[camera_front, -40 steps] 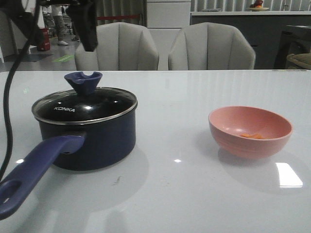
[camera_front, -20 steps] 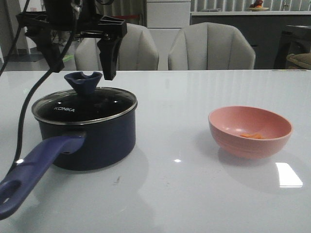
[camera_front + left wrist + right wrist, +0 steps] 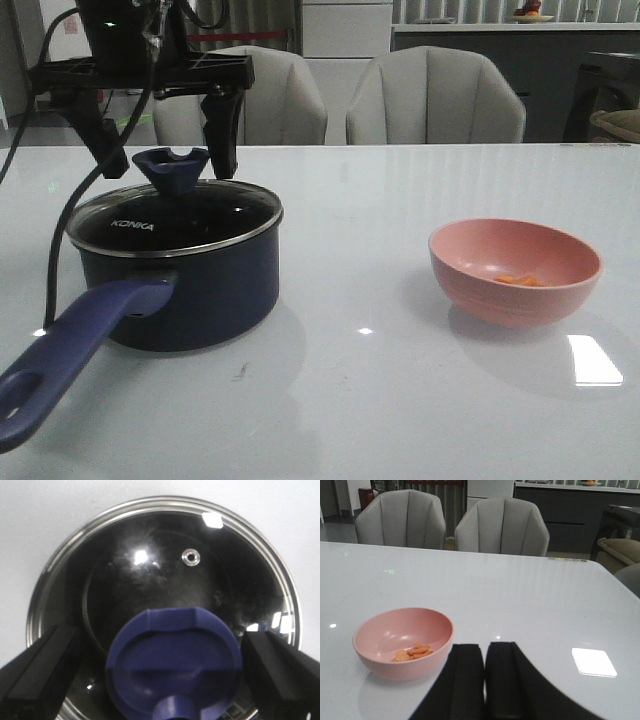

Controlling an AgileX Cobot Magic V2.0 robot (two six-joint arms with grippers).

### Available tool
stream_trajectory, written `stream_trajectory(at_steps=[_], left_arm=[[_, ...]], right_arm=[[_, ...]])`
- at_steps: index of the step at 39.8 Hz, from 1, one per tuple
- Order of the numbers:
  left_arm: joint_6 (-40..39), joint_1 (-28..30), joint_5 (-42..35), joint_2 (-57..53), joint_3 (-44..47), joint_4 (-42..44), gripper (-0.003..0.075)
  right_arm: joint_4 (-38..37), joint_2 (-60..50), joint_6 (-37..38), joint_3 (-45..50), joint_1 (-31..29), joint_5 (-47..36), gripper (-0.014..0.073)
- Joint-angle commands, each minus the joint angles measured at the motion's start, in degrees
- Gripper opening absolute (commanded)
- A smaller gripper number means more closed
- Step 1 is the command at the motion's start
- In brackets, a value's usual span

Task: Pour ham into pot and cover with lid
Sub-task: 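Lower the left gripper onto the purple knob of the glass lid, then grasp the knob and lift the lid off the saucepan with left gripper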

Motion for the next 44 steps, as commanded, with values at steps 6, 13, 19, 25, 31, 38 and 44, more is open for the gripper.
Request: stream_trajectory(at_steps=[6,13,19,25,31,38,44], left_arm=[[-0.66,0.23,-1.31,-2.72,-1.91,-1.05,0.0507],[-0.55,0.23,-1.19,-2.61,-1.91,-1.05,0.033],[0.01,0.23,-0.96,-2.61,-1.91,-1.05,0.0288],[0.01,0.23,-0.84,-2.61,-2.03,-1.05,0.0288],[0.01,0.23,1.03,-2.72,-3.93,-1.05,0.0288],[0.12,0.23,3.31,-2.72,-7.13,-1.05,0.0288],[1.24,0.23,4.14,-2.83,-8.28,-1.05,0.0279]], right_arm=[[-0.98,-1.13,-0.02,-0.31,-0.43,-4.54,0.0176],[-0.98,-1.13,-0.02,-0.31,-0.43,-4.54,0.0176],[-0.98,-1.13,-0.02,-0.31,-0.43,-4.54,0.0176],[-0.98,-1.13,-0.02,-0.31,-0.43,-4.54,0.0176],[-0.98,-1.13,-0.02,-0.31,-0.43,-4.54,0.0176],[-0.98,-1.13,-0.02,-0.31,-0.43,-4.54,0.0176],[-0.98,-1.13,-0.02,-0.31,-0.43,-4.54,0.0176]])
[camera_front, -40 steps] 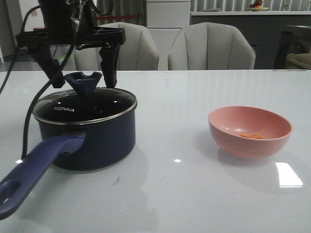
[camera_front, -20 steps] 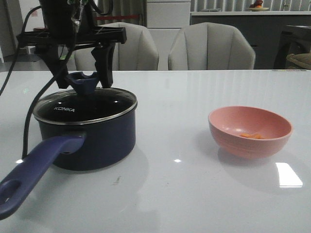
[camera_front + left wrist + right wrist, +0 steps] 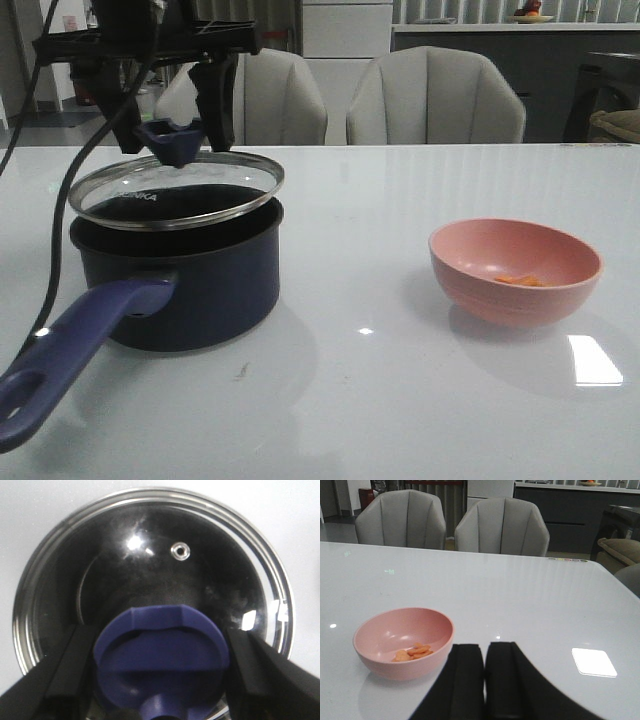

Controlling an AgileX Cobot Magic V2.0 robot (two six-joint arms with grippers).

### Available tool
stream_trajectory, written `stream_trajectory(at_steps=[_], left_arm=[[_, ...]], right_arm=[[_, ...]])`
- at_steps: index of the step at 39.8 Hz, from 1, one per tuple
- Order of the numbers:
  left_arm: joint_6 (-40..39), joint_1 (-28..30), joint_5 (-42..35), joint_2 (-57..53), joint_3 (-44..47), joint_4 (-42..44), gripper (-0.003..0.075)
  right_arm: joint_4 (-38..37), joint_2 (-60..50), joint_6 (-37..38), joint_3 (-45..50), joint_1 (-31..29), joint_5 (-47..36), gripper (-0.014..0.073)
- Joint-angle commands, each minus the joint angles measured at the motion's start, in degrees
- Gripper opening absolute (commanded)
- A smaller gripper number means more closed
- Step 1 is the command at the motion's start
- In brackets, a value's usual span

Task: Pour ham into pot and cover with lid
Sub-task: 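Grasp the knob and lift the lid off the saucepan with left gripper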

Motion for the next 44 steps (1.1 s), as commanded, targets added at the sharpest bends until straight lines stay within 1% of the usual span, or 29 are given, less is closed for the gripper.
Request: stream_trajectory(at_steps=[1,5,10,16,20,22,28,33,38,41,44], left_arm=[[0.93,0.37,0.05,-3.33,-2.54,0.32,0.0277],[1.03,1.09,0.88,-4.3,-2.67,2.87,0.0277],[4.21,3.88,1.22,-6.58,-2.67,3.1,0.0277],[6.55,10.22,0.5,-10.2,-1.52,3.21,0.0277],[11.68,14.93,1.17,-12.29,-0.07,2.85,0.0277],[12.7,17.37,1.15,-13.22,0.93,2.85,0.0277],[13.58,25.37,-2.88,-15.78,6.18,0.0,0.0277],[15.64,29.47,-5.71,-16.17,11.75,-0.8,0.0277],[16.59,31.93,-11.56,-16.17,19.56,-0.96,0.0277],[16.68,32.46,-15.68,-16.17,23.56,-1.41,0.0277],[19.52,32.46,-19.25,-15.69,26.8,-2.8,0.0277]], right_arm=[[-0.98,-1.13,-0.02,-0.31,-0.43,-4.54,0.0176],[-0.98,-1.13,-0.02,-0.31,-0.43,-4.54,0.0176],[-0.98,-1.13,-0.02,-0.31,-0.43,-4.54,0.0176],[-0.98,-1.13,-0.02,-0.31,-0.43,-4.54,0.0176],[-0.98,-1.13,-0.02,-0.31,-0.43,-4.54,0.0176],[-0.98,-1.13,-0.02,-0.31,-0.43,-4.54,0.0176],[-0.98,-1.13,-0.02,-0.31,-0.43,-4.54,0.0176],[-0.98,-1.13,-0.02,-0.31,-0.43,-4.54,0.0176],[-0.98,-1.13,-0.02,-0.31,-0.43,-4.54,0.0176],[-0.98,-1.13,-0.02,-0.31,-0.43,-4.54,0.0176],[-0.98,-1.13,-0.02,-0.31,-0.43,-4.54,0.0176]])
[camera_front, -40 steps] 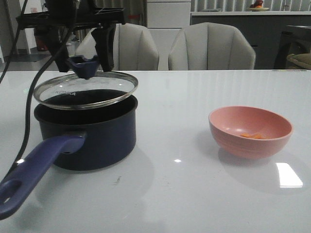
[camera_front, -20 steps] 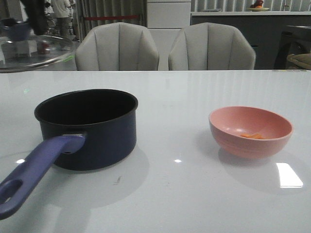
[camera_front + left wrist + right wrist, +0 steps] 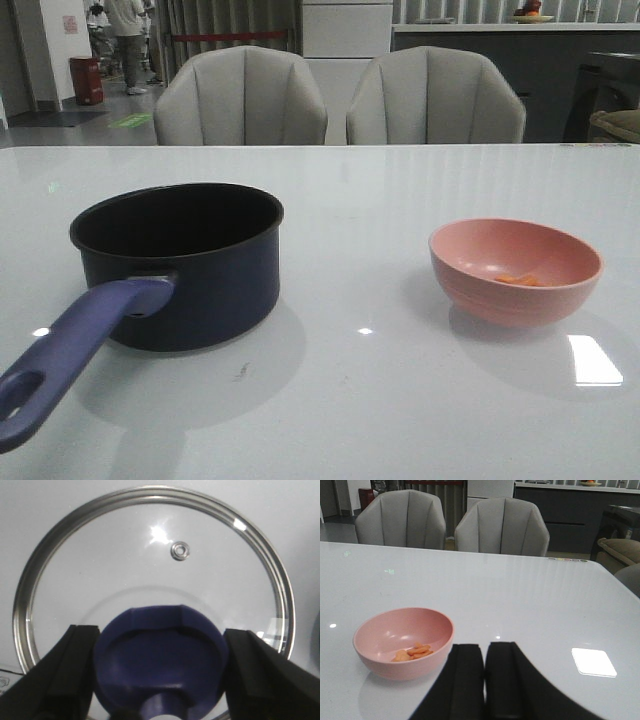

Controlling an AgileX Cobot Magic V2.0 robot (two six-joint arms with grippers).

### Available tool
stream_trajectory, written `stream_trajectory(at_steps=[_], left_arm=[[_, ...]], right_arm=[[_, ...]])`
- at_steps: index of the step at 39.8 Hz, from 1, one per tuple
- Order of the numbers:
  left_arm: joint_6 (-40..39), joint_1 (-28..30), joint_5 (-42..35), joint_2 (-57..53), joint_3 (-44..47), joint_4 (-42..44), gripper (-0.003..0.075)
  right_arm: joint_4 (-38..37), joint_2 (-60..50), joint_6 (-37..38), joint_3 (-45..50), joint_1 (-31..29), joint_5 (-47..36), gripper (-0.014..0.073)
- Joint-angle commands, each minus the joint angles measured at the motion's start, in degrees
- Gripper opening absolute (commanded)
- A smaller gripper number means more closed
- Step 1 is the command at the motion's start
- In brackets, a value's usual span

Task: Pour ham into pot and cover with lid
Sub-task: 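Grasp the knob and lift the lid off the saucepan with left gripper, then set the glass lid down on the table beside the saucepan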

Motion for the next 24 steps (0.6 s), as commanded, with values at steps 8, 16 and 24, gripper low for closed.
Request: stream_trajectory(at_steps=[8,16,24], left_arm=[[3.57,0.08,-8.83,1.41,3.31,-6.18,0.0277],[3.57,0.08,-8.63,4.42,3.31,-6.39,0.0281],[4.22,0.08,-8.83,5.88,3.31,-6.39,0.0318]], right_arm=[[-0.98,-1.07,-0.02,-0.31,-0.43,-4.54,0.0176],[-0.98,-1.07,-0.02,-0.31,-0.43,-4.41,0.0176],[-0.98,-1.07,-0.02,-0.31,-0.43,-4.41,0.0176]])
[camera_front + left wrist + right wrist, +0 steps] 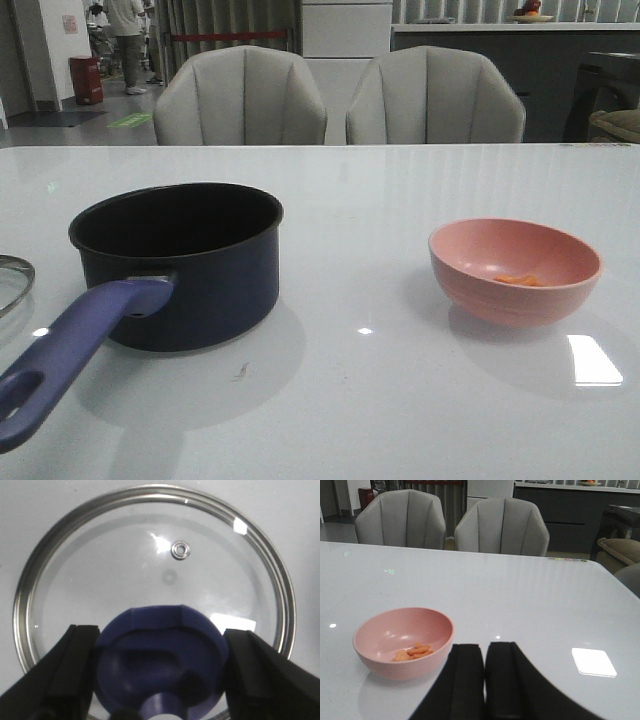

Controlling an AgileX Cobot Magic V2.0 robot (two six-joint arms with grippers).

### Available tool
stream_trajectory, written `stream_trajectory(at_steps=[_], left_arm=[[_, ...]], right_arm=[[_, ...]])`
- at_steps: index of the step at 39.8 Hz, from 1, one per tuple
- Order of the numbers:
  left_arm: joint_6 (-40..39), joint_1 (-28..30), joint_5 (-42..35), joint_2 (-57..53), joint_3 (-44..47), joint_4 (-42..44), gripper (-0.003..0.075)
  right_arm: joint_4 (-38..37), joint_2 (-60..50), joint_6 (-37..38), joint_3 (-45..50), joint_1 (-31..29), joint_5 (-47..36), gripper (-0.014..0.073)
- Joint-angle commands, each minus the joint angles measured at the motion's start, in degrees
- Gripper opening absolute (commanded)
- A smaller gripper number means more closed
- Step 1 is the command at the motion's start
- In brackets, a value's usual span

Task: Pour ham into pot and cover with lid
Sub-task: 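Set the glass lid down on the table beside the saucepan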

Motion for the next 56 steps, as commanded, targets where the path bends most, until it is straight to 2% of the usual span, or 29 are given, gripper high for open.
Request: stream_trajectory(at_steps=[1,10,28,38,50,56], left_arm=[[0.46,-0.02,-1.83,-2.52,-1.53,-0.92,0.0333],[0.46,-0.02,-2.03,-1.71,-1.53,-0.92,0.0486],[0.46,-0.02,-1.32,-1.46,-1.53,0.07,0.0508],[0.46,-0.02,-0.72,-1.46,-1.53,1.62,0.0667],[0.46,-0.77,-0.14,-3.31,-2.77,-0.36,0.0655],[4.29,-2.77,-0.14,-8.52,-2.77,-0.36,0.0655]], right_arm=[[-0.98,-1.07,-0.02,-0.31,-0.43,-4.41,0.0176],[-0.98,-1.07,-0.02,-0.31,-0.43,-4.36,0.0176],[-0.98,-1.07,-0.02,-0.31,-0.43,-4.36,0.0176],[-0.98,-1.07,-0.02,-0.31,-0.43,-4.36,0.0176],[-0.98,-1.07,-0.02,-0.31,-0.43,-4.36,0.0176],[-0.98,-1.07,-0.02,-0.31,-0.43,-4.36,0.0176]])
